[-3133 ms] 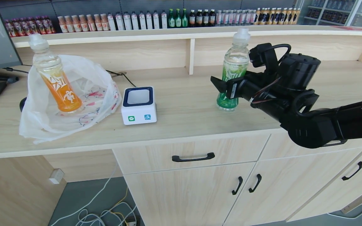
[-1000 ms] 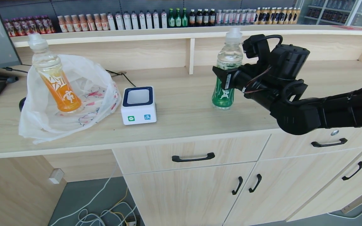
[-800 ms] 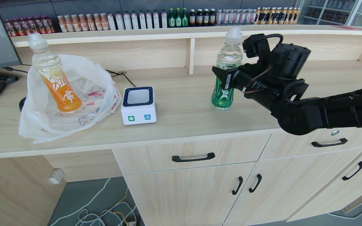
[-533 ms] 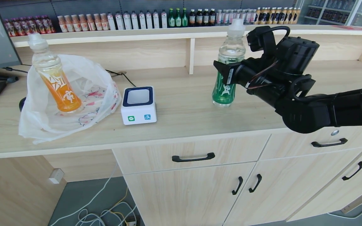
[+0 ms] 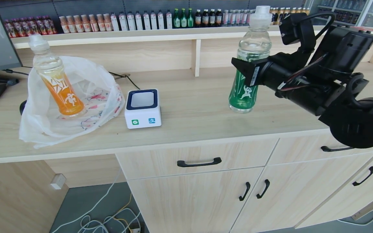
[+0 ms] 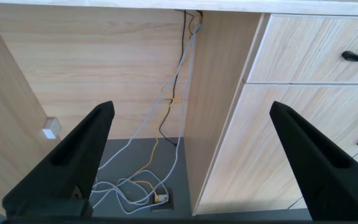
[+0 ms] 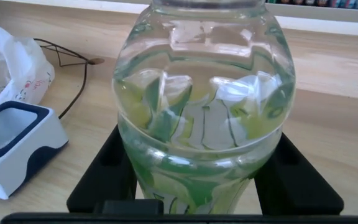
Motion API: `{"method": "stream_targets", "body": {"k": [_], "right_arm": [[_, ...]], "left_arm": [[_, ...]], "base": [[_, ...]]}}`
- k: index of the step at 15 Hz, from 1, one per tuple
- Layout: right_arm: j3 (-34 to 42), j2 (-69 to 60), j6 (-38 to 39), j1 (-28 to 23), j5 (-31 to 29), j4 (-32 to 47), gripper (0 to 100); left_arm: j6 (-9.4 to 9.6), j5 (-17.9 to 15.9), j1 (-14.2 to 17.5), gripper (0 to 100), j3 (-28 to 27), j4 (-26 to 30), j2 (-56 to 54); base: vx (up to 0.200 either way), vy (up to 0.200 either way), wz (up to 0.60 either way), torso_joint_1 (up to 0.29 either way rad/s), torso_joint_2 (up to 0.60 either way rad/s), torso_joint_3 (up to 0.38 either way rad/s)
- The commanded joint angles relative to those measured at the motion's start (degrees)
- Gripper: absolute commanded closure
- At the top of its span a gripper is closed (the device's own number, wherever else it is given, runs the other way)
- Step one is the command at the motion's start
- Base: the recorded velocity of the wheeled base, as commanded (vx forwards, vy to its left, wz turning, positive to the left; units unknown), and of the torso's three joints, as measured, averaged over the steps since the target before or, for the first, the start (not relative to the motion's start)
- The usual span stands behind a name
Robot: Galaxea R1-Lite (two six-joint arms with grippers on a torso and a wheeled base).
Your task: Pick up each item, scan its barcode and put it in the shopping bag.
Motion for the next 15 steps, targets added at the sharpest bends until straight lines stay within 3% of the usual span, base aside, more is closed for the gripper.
{"method": "stream_targets", "body": {"k": [1,6,15], "right_arm": [[6.95,-8.26,-0.30,-0.01,0.00,-0.12,100],[21.89,-22.32,-0.91,0.60,0.00,-0.21,100],[37.28,-30.67,-1.70,6.23,0.00,-1.00,100]], "left_arm": [[0.02,0.00,-0.01,0,0.00,-0.01,-0.02],[0.02,0.00,-0.01,0,0.00,-0.01,-0.02],[0.02,0.00,-0.01,0,0.00,-0.01,-0.02]], "base": [[0.000,0.000,0.00,0.000,0.00,0.000],[0.000,0.000,0.00,0.000,0.00,0.000],[0.000,0.000,0.00,0.000,0.00,0.000]]}}
